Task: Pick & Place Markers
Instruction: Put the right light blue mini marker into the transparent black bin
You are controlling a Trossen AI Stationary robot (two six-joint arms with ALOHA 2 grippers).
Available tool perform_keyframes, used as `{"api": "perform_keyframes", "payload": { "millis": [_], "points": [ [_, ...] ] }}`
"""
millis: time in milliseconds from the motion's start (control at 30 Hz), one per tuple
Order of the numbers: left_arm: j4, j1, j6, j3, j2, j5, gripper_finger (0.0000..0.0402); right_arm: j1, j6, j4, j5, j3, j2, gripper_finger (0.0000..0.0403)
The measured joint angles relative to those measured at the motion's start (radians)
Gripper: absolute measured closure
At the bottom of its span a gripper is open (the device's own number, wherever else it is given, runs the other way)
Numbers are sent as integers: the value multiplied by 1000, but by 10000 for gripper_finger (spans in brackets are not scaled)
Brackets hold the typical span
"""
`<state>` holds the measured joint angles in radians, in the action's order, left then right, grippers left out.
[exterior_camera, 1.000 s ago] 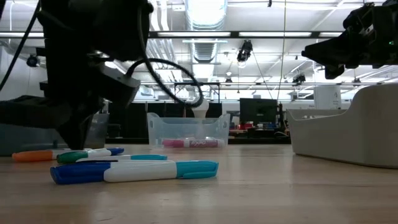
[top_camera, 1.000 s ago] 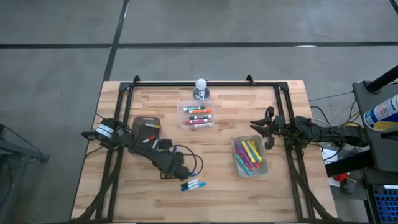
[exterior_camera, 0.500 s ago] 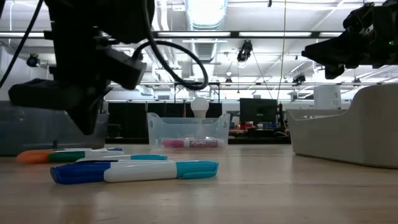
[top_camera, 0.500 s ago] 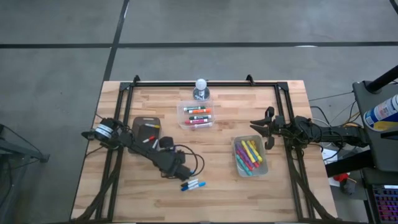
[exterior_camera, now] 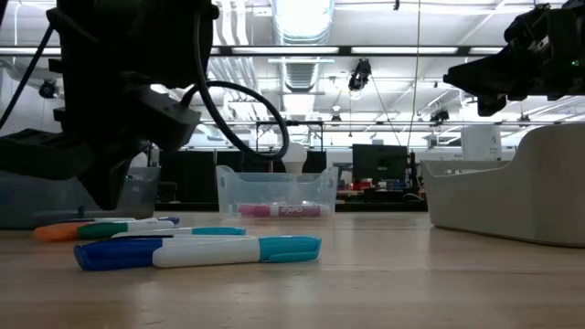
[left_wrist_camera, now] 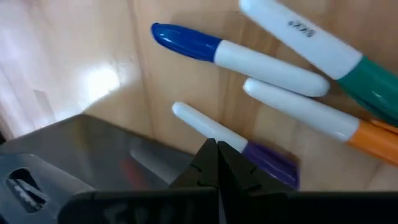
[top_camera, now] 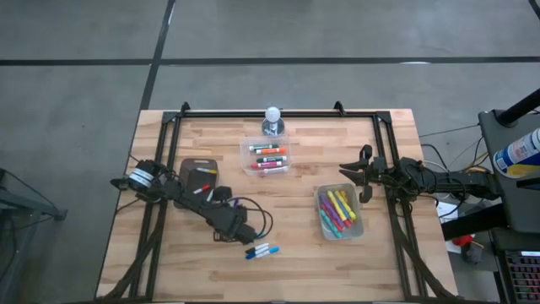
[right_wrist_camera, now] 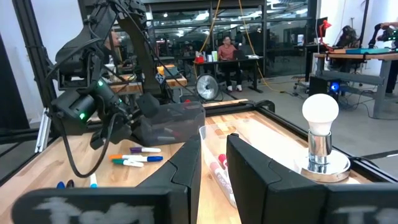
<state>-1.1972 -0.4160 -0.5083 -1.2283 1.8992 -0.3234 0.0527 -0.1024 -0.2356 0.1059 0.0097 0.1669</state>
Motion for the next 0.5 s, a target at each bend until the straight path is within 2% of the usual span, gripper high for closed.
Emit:
{"api": "perform_keyframes", "payload": {
  "millis": [133,500],
  "points": [
    [2,0,14,8,0,52,401,0,0,0,0,0,0,335],
    [21,3,13,48,1,79,401,0,0,0,0,0,0,335]
  ]
}}
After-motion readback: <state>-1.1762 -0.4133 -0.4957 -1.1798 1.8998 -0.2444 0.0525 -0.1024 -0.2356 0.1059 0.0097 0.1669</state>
